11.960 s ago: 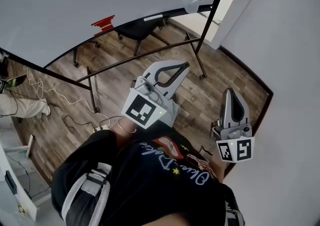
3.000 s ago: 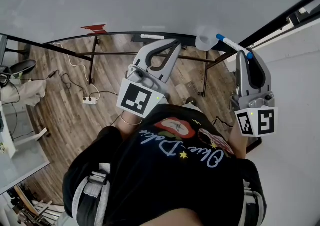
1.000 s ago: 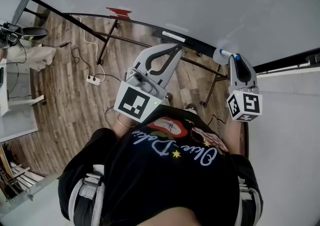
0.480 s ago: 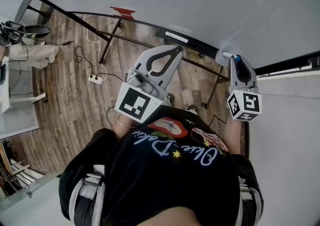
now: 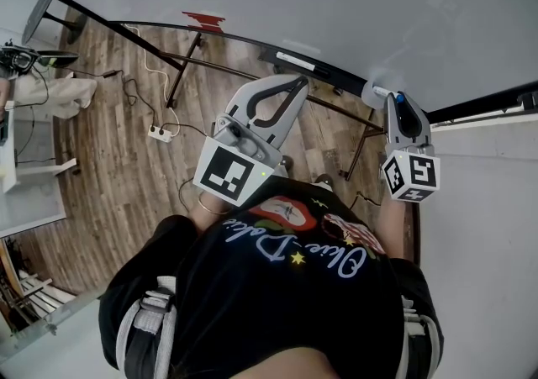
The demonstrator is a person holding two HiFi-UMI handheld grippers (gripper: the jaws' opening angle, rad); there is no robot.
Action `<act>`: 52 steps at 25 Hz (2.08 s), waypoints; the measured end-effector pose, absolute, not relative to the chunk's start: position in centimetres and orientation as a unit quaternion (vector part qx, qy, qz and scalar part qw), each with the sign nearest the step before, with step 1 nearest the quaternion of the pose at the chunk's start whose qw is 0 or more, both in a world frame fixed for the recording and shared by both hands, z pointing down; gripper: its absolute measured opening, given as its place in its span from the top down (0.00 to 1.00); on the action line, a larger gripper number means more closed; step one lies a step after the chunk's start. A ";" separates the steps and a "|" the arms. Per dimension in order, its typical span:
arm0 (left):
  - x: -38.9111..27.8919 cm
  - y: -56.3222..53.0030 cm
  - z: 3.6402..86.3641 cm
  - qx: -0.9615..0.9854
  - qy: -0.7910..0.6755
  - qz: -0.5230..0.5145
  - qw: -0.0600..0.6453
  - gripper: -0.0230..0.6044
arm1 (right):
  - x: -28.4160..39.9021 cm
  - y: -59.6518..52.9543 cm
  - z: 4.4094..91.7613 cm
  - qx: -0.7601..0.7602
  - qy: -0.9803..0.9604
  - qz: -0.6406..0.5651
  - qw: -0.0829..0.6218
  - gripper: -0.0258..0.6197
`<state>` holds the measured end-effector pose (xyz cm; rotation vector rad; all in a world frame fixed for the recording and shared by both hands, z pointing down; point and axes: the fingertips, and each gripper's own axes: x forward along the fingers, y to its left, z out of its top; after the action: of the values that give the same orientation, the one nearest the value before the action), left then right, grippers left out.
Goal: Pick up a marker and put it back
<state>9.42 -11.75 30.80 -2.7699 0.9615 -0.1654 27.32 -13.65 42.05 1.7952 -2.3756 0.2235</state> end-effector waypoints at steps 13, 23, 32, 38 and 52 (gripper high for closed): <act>9.7 -11.7 30.5 -0.940 0.319 -0.054 0.111 0.96 | 27.2 -13.0 42.4 0.598 -0.793 0.067 0.100 0.85; 9.8 -11.5 30.5 -0.940 0.320 -0.051 0.111 0.96 | 27.5 -12.6 42.6 0.603 -0.787 0.068 0.111 0.84; 10.1 -11.3 30.7 -0.941 0.318 -0.050 0.108 0.96 | 27.9 -12.4 42.9 0.606 -0.784 0.068 0.118 0.84; 10.0 -11.4 30.5 -0.941 0.319 -0.046 0.105 0.96 | 28.2 -12.6 42.8 0.610 -0.780 0.067 0.124 0.81; 10.0 -11.5 30.5 -0.945 0.312 -0.032 0.094 0.96 | 28.7 -11.6 39.7 0.626 -0.772 0.052 0.091 0.81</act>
<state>9.98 -11.49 30.55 -2.8035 0.9249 -0.0952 28.74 -11.62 39.73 1.8612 -2.2946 0.1549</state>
